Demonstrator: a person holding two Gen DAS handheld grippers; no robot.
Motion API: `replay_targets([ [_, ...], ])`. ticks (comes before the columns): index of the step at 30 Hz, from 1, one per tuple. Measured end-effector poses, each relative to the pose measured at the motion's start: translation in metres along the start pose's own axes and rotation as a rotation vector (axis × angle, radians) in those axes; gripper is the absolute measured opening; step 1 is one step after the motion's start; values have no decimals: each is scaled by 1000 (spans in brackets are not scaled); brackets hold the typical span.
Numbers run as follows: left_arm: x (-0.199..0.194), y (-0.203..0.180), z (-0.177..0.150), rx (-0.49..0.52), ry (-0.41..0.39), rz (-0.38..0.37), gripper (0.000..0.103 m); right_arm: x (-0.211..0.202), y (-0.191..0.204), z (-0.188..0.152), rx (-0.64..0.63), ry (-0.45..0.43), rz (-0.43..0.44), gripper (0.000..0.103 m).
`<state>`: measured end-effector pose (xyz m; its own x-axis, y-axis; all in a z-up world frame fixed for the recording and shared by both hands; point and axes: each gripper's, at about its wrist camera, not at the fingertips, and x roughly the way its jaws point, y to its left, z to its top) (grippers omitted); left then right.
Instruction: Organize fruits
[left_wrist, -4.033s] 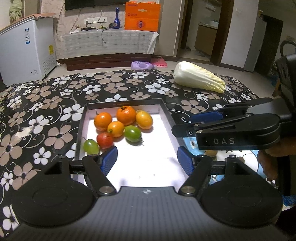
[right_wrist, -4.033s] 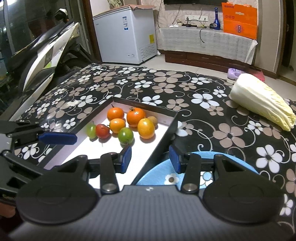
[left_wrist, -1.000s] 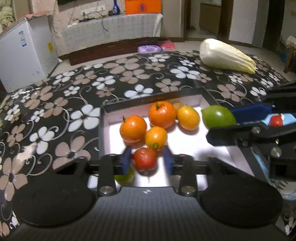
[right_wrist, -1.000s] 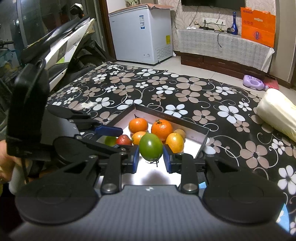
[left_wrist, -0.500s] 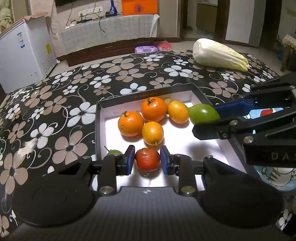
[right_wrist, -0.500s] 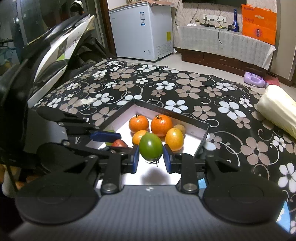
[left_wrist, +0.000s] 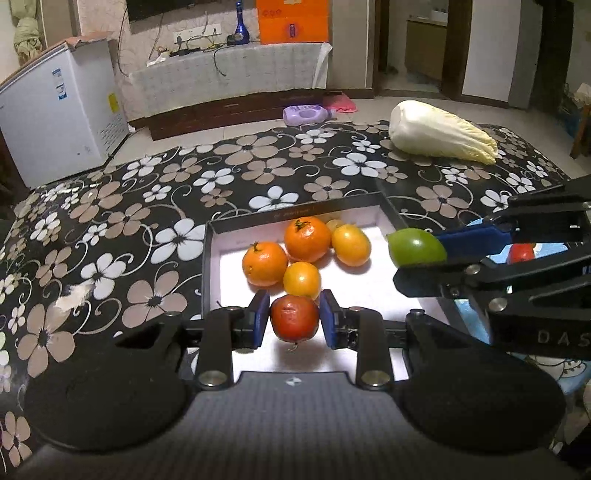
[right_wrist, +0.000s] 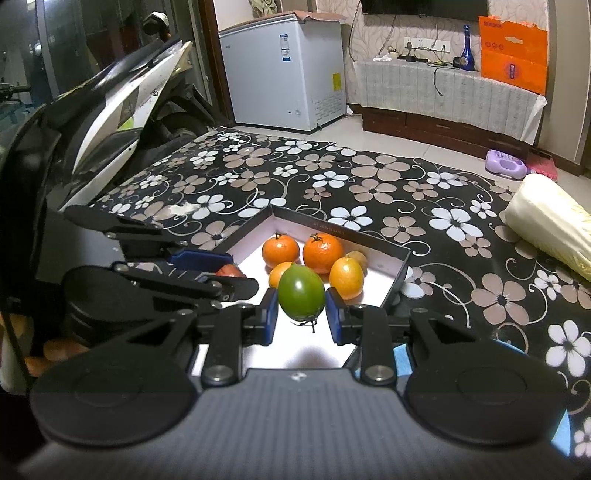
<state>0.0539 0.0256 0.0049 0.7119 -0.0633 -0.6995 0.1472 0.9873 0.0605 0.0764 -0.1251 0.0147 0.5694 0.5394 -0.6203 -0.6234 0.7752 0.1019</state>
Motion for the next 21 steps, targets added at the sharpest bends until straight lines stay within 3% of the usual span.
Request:
replay_targets([
  [21, 3, -21, 3, 41, 1, -11, 35, -17, -8, -5, 0, -9, 6, 31],
])
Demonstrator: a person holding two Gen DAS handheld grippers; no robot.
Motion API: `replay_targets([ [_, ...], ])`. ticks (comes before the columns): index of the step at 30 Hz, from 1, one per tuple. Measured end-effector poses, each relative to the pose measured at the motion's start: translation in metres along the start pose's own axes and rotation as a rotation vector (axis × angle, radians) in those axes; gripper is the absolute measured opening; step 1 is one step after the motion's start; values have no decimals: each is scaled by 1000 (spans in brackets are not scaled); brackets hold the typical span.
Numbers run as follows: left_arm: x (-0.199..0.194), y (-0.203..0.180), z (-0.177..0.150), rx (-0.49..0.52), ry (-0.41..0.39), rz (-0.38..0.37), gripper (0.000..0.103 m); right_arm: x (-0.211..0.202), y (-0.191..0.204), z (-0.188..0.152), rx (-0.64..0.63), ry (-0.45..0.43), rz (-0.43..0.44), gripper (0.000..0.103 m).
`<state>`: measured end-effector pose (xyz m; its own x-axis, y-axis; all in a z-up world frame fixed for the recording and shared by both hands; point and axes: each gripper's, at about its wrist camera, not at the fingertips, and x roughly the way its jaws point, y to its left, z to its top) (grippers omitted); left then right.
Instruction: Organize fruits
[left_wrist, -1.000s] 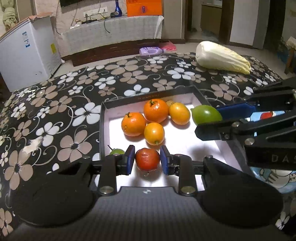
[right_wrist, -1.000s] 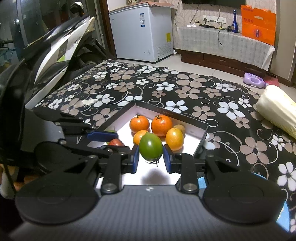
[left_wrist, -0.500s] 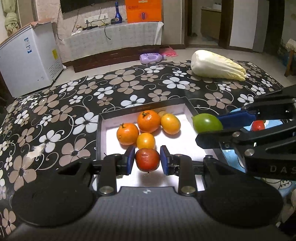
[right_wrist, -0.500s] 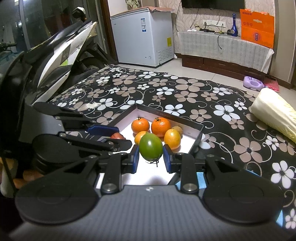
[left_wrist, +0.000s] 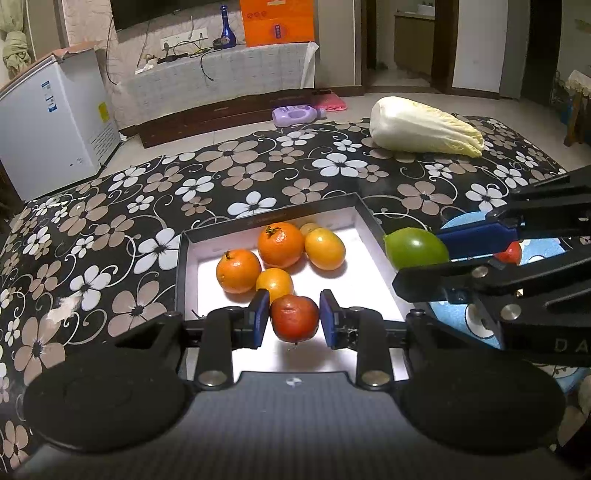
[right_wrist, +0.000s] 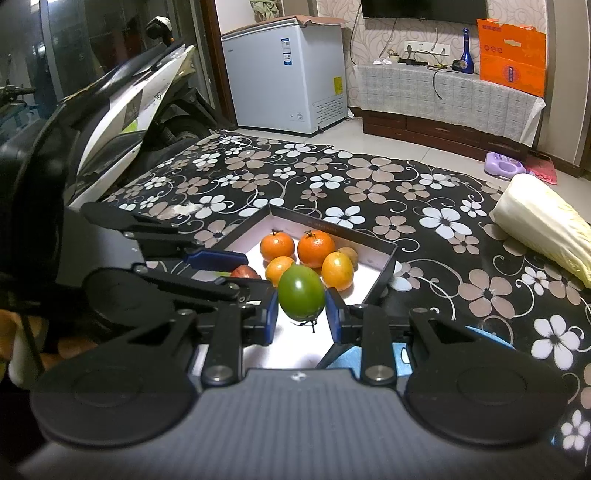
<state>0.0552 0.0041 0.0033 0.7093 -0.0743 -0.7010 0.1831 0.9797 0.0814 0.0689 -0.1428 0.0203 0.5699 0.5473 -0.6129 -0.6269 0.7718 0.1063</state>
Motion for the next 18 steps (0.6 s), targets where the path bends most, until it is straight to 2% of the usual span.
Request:
replay_targets([
  [18, 2, -3, 0, 1, 2, -1, 35, -3, -2, -2, 3, 0, 2, 31],
])
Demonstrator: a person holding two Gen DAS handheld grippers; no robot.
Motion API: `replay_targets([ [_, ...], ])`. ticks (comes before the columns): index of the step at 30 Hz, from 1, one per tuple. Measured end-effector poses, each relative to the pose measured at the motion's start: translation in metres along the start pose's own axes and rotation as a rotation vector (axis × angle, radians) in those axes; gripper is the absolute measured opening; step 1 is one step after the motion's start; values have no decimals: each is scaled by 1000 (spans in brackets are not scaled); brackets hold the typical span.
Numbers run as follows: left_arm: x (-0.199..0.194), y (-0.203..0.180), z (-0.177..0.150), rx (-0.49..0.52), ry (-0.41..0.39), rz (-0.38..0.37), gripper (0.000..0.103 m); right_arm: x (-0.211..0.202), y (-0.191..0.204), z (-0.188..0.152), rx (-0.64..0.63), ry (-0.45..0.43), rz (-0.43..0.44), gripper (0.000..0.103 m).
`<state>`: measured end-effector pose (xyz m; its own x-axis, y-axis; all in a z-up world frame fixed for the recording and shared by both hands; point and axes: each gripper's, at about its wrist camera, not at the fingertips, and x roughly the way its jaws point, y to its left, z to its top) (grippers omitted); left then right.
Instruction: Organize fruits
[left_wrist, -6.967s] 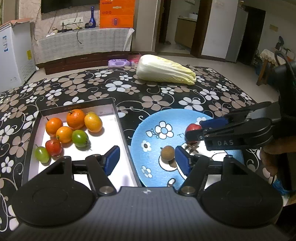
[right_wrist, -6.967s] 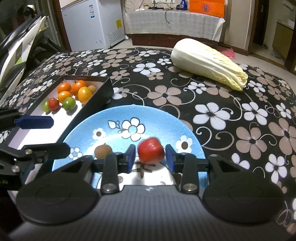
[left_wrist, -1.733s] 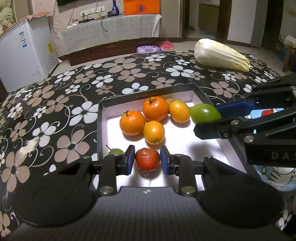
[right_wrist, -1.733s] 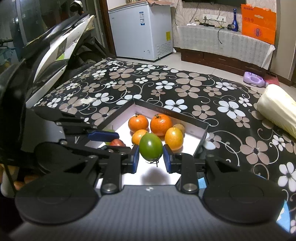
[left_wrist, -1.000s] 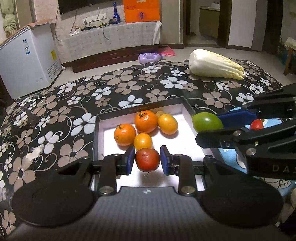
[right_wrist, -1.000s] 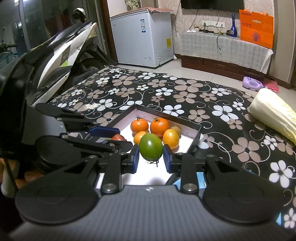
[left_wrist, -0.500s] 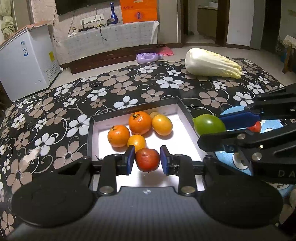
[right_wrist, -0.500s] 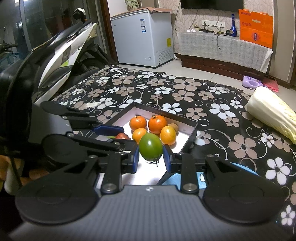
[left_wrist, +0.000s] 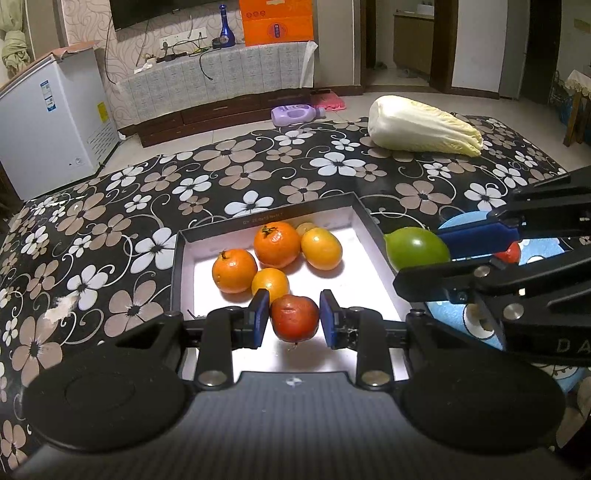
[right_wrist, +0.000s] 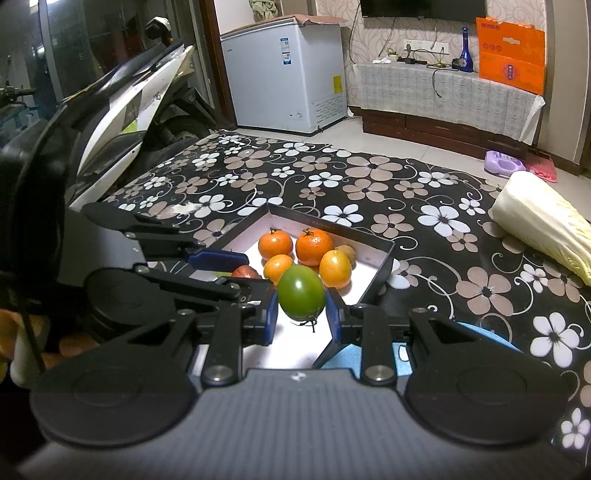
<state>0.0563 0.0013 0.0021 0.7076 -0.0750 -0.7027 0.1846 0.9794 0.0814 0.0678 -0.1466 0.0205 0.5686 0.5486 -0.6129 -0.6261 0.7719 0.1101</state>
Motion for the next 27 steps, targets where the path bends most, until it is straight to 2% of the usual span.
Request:
replay_targets([
  [27, -4, -25, 11, 13, -29, -47, 35, -13, -15, -5, 22, -5, -32, 31],
])
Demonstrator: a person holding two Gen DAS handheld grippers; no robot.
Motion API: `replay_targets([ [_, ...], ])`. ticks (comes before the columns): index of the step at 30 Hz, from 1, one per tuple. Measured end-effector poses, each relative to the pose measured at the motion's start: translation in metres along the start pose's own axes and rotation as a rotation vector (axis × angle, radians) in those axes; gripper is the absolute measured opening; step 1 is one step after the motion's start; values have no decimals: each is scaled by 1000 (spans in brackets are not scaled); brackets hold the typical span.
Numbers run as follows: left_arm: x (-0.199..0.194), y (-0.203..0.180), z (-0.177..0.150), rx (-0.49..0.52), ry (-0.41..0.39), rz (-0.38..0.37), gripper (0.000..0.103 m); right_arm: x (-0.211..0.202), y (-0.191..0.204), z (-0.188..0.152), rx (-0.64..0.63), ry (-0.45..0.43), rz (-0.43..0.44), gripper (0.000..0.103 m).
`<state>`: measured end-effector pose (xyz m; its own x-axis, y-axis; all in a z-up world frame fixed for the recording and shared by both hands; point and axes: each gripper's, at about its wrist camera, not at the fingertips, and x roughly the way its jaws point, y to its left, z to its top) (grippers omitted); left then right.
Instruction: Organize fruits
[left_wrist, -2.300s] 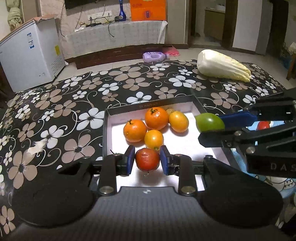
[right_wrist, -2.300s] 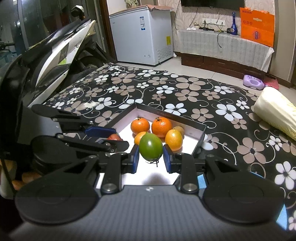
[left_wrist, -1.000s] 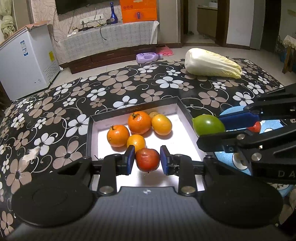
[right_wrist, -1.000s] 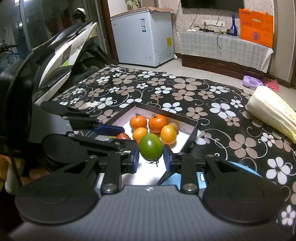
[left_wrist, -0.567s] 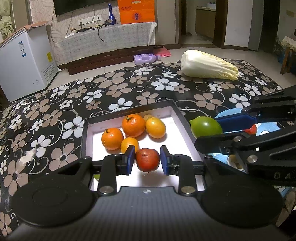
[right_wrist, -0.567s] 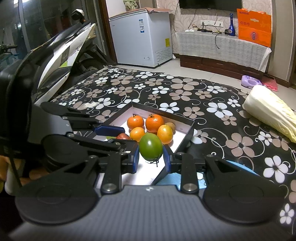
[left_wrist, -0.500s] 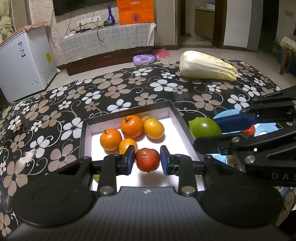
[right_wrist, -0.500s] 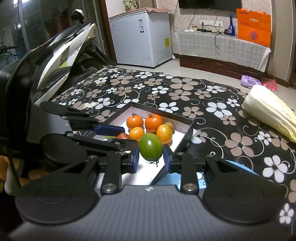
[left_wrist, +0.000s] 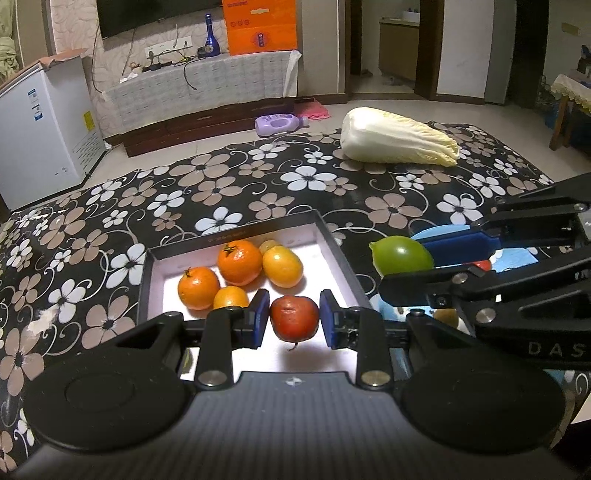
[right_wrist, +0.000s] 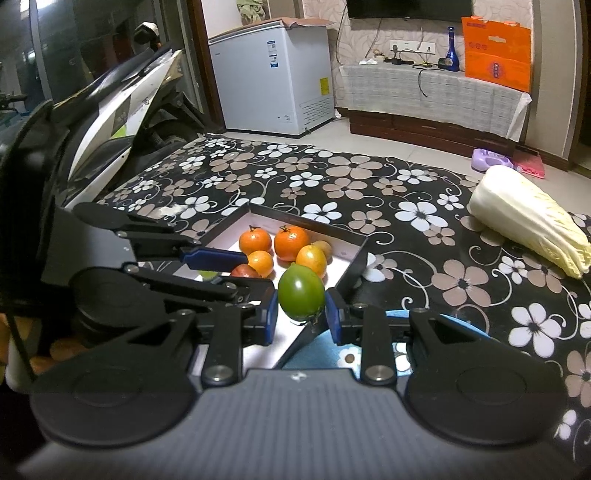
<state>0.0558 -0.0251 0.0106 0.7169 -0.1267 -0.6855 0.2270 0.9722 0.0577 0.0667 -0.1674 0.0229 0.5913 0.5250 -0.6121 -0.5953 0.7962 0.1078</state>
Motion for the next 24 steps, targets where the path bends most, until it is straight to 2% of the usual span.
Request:
replay_targets([
  [24, 12, -44, 9, 37, -6, -63, 35, -28, -36, -20, 40, 6, -72, 31],
])
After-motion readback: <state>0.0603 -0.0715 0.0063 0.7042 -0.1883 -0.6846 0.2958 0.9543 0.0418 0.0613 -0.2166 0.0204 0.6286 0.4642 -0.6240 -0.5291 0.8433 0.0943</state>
